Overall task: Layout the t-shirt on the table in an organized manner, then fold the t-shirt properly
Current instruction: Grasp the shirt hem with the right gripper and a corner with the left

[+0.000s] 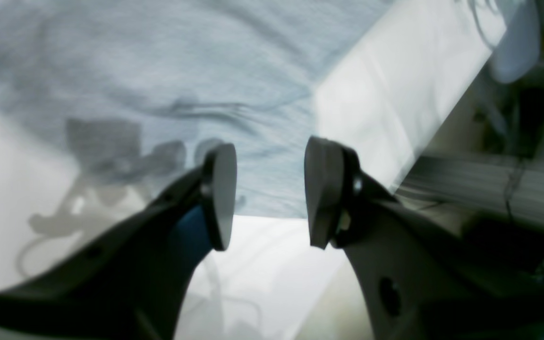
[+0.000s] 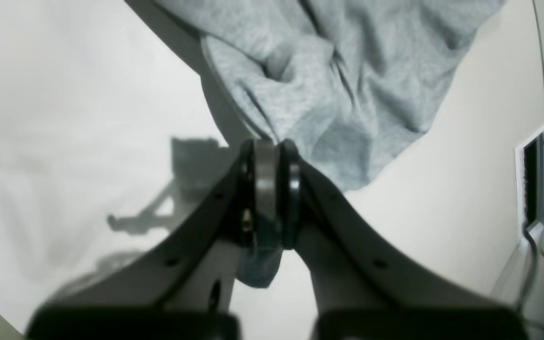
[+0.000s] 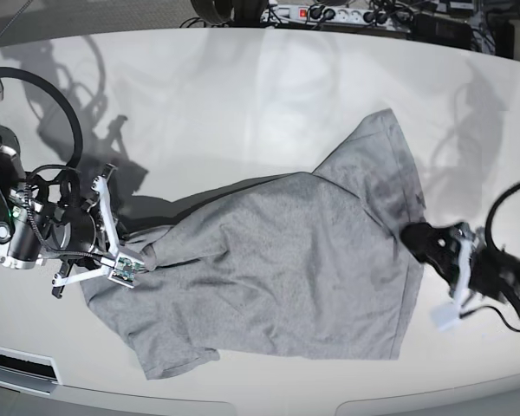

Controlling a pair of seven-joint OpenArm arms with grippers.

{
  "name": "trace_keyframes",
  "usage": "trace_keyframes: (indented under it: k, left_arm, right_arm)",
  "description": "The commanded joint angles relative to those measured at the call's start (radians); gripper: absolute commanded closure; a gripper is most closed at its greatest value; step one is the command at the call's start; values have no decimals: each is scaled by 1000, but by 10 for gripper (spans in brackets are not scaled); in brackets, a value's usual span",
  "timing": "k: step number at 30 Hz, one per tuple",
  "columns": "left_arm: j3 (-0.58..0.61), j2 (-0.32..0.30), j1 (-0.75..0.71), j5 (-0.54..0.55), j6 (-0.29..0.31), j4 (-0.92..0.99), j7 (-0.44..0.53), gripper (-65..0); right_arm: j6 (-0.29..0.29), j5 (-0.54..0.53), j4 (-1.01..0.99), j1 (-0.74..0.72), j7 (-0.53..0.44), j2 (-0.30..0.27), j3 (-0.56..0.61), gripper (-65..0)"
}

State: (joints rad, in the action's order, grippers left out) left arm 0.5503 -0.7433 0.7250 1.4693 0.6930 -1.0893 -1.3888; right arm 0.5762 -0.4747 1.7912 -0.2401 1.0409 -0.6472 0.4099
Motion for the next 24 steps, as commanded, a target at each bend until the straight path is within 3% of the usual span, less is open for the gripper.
trace_keyframes:
  k: [1,7,10,12,14,18,24]
  left_arm:
    - [-10,-41,-15,14,5,-56,-8,-251]
    - [-10,-129,-262,14,5,-323,-8,-252]
    - [-10,-140,-366,-7,5,-380,-8,-269]
    - [-10,-140,-417,-107,5,-383,38,-311]
    - [-10,-137,-460,-263,5,-379,183,-359]
    - [-10,-82,-521,-501,5,-353,351,-378]
    - [-10,47,-547,-617,5,-275,402,-377]
  right_arm:
    - [-10,1,12,-20,-18,-13,-11,0]
    - [-12,-31,11,-20,-29,-12,-11,0]
    - [-35,-74,11,-20,-35,-12,-11,0]
    - [-42,-75,11,-18,-35,-12,-11,0]
    - [-45,-75,11,-17,-34,-13,-11,0]
    - [-61,-75,11,-18,-35,-12,-11,0]
    - [-87,-72,11,-17,-34,-13,-11,0]
